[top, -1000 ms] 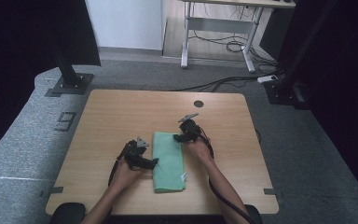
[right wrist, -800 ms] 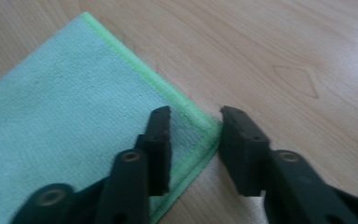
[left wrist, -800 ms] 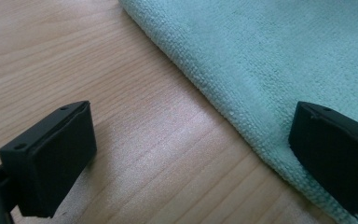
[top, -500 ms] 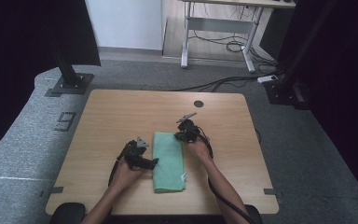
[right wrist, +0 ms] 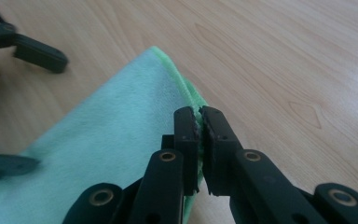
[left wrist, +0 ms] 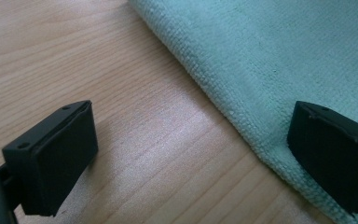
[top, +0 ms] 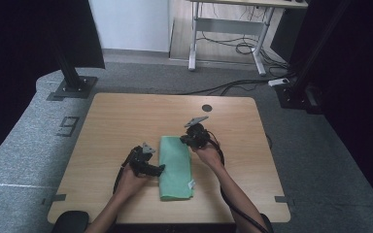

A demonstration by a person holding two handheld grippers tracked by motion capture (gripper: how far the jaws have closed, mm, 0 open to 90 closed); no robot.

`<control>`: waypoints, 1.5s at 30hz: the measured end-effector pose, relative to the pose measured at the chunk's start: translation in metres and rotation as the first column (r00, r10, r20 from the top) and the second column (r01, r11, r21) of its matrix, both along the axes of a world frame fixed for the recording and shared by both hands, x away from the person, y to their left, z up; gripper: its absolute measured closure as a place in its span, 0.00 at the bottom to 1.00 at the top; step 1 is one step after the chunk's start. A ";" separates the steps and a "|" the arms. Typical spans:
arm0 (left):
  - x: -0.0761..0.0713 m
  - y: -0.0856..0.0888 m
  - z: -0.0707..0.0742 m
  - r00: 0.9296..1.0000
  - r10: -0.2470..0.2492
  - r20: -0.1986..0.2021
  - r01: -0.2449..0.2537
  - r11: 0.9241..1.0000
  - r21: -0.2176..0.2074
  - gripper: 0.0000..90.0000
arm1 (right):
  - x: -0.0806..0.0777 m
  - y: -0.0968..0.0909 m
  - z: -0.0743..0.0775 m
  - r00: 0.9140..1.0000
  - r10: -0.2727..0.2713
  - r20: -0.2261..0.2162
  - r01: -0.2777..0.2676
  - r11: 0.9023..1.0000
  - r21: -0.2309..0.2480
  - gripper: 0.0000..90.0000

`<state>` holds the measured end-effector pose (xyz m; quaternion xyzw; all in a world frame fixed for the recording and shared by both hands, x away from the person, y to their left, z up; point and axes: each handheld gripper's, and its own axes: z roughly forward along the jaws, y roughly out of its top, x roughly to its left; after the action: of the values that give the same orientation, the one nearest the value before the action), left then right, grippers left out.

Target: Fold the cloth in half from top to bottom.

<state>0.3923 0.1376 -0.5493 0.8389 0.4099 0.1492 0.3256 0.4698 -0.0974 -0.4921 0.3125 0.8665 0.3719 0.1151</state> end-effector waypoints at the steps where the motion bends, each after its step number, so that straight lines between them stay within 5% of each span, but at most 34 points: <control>1: 0.000 0.000 0.000 1.000 0.000 0.000 0.000 1.000 0.000 0.02 | -0.003 0.000 0.002 1.000 0.006 0.002 -0.006 1.000 0.004 0.94; 21: -0.001 0.000 0.000 1.000 0.011 -0.002 -0.011 1.000 0.001 0.02 | -0.059 -0.026 0.037 0.993 0.111 0.034 -0.114 0.989 0.093 0.94; 45: -0.001 -0.001 0.000 1.000 0.014 0.000 -0.014 1.000 0.002 0.02 | -0.118 -0.038 0.021 0.983 0.184 -0.009 -0.182 0.975 0.125 0.93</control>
<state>0.3912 0.1370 -0.5493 0.8362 0.4158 0.1518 0.3238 0.3521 -0.1359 -0.4709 0.2417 0.8680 0.4306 0.0519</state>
